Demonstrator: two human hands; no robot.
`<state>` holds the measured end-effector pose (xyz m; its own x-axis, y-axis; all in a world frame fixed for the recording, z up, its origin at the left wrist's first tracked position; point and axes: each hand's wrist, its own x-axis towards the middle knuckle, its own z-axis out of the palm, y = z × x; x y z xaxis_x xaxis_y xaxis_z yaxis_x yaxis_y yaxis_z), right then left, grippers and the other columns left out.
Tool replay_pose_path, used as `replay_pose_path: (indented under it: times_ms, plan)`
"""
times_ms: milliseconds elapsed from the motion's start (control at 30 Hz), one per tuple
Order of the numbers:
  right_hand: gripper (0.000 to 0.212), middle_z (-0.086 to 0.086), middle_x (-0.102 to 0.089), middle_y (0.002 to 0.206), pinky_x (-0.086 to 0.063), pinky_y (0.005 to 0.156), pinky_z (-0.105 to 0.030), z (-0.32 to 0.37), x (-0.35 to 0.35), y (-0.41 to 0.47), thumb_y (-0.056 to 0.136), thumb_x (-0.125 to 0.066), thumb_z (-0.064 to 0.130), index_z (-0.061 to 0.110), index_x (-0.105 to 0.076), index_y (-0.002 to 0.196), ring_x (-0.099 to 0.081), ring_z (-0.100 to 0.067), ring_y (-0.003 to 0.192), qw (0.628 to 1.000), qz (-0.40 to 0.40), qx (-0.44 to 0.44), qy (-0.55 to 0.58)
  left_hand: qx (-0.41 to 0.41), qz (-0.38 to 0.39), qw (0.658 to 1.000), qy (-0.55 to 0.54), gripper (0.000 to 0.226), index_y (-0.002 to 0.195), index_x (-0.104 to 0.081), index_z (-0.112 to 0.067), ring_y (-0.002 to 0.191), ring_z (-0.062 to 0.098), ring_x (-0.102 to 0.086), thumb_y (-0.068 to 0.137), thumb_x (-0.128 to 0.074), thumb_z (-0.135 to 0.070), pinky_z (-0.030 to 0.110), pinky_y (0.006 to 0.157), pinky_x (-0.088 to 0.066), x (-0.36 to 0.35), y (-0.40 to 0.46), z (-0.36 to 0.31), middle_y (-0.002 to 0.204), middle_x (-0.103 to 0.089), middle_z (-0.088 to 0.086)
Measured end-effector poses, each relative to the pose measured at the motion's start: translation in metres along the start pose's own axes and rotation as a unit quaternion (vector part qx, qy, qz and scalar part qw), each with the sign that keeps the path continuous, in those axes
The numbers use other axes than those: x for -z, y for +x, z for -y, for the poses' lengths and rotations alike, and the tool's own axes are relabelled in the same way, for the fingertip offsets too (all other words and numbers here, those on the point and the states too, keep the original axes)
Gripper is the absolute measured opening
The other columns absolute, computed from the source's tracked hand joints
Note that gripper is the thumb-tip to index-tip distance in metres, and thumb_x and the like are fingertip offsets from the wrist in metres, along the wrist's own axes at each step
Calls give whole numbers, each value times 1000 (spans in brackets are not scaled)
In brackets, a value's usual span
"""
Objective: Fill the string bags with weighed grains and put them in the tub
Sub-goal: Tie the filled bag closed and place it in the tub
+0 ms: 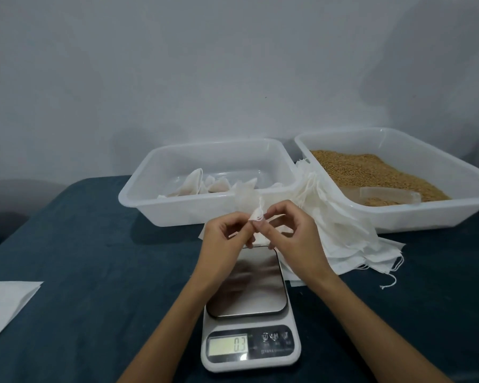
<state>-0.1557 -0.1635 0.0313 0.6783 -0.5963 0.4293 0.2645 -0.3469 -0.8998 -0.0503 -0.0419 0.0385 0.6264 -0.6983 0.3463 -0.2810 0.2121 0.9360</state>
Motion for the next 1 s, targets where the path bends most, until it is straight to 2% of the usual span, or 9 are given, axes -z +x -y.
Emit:
replay_pose_path:
  times_ms: [167,333,400,500,600,700,800,900,1000]
  plan:
    - [10,4,-71,87,-58,65,-54,1,-2,-1,90,-72,35,26,-66,90,-70,-22,85,1000,-9,18,-20,-1,-1,1000,5,20,81,-77,-13,63,10,-57,99,-69,-11,22,63,-50,0,-1,-1,67,-66,-3]
    - [20,2,-72,77,-58,68,-43,0,-2,-2,96,-64,10,26,-53,93,-69,-20,70,996,-7,52,-72,-7,-31,999,34,24,79,-74,-11,61,12,-53,101,-64,-9,27,62,-47,-1,0,3,61,-59,5]
    - [20,5,-67,78,-55,68,-43,-2,-2,-2,96,-60,3,22,-60,89,-66,-17,72,986,19,93,-134,-4,-45,998,37,24,78,-73,-8,59,12,-51,101,-64,-9,27,62,-46,-1,0,3,59,-58,2]
    - [17,10,-69,86,-52,70,-24,-5,-4,-3,93,-58,8,16,-73,93,-65,-8,77,977,13,126,-174,-15,-61,998,30,24,77,-72,-9,59,11,-51,100,-65,-9,24,60,-46,1,0,3,59,-59,0]
    - [19,10,-72,85,-50,71,-19,0,-5,-3,96,-60,35,26,-77,91,-68,-13,79,993,14,70,-95,-32,-23,999,28,22,82,-76,-11,65,9,-56,102,-65,-12,22,65,-48,1,0,1,67,-65,-3]
    - [29,-1,-72,81,-58,74,-41,3,-3,-1,93,-66,52,25,-74,88,-69,-23,77,999,19,19,-19,-30,12,999,25,20,87,-79,-16,70,6,-58,100,-65,-20,20,69,-48,-1,-2,-1,76,-70,-6]
    - [15,-11,-72,82,-59,73,-53,0,1,2,91,-75,30,15,-69,92,-70,-32,78,999,-6,-3,33,-25,-47,998,46,12,96,-78,-17,77,7,-63,100,-66,-18,24,71,-51,0,0,3,89,-73,-5]
    - [1,-16,-74,83,-60,66,-36,0,2,3,95,-69,13,13,-70,96,-72,-29,69,992,15,-43,122,10,-120,991,56,20,118,-68,-25,101,3,-65,98,-72,-22,21,78,-54,3,4,4,116,-68,-10]
    - [7,-16,-74,91,-58,65,-30,1,3,4,96,-68,14,12,-74,95,-72,-29,69,988,20,-48,144,75,-96,992,13,41,133,-61,-24,111,5,-66,95,-74,-26,17,80,-55,4,4,0,124,-68,-9]
